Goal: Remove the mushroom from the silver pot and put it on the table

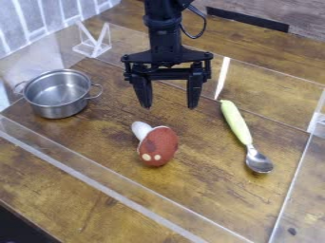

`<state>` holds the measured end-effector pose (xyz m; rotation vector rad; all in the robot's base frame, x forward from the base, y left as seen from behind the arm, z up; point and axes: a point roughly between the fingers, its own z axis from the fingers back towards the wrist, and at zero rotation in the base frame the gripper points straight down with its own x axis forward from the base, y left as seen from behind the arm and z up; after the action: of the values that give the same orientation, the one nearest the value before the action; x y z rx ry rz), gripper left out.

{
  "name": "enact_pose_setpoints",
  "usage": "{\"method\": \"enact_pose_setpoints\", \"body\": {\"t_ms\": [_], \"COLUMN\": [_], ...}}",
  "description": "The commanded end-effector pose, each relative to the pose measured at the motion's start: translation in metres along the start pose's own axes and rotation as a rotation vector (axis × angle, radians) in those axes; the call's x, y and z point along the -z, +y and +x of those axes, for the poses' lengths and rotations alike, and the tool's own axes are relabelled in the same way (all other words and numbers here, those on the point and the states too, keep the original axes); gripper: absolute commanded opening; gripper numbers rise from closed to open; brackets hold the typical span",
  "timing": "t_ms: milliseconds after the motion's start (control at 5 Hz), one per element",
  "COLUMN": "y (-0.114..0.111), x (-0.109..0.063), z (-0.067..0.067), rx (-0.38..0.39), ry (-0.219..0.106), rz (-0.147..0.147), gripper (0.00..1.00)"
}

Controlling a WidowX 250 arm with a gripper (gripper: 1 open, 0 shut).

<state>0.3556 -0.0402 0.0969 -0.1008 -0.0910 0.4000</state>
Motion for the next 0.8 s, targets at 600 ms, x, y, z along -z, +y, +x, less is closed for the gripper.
{"method": "enact_pose_setpoints", "body": {"t_ms": [600], "y": [0.013], "x": [-0.023], "z": [-0.015], "rx": [-0.059], "ry": [-0.080], "rz": [-0.005], "gripper": [1.00]}}
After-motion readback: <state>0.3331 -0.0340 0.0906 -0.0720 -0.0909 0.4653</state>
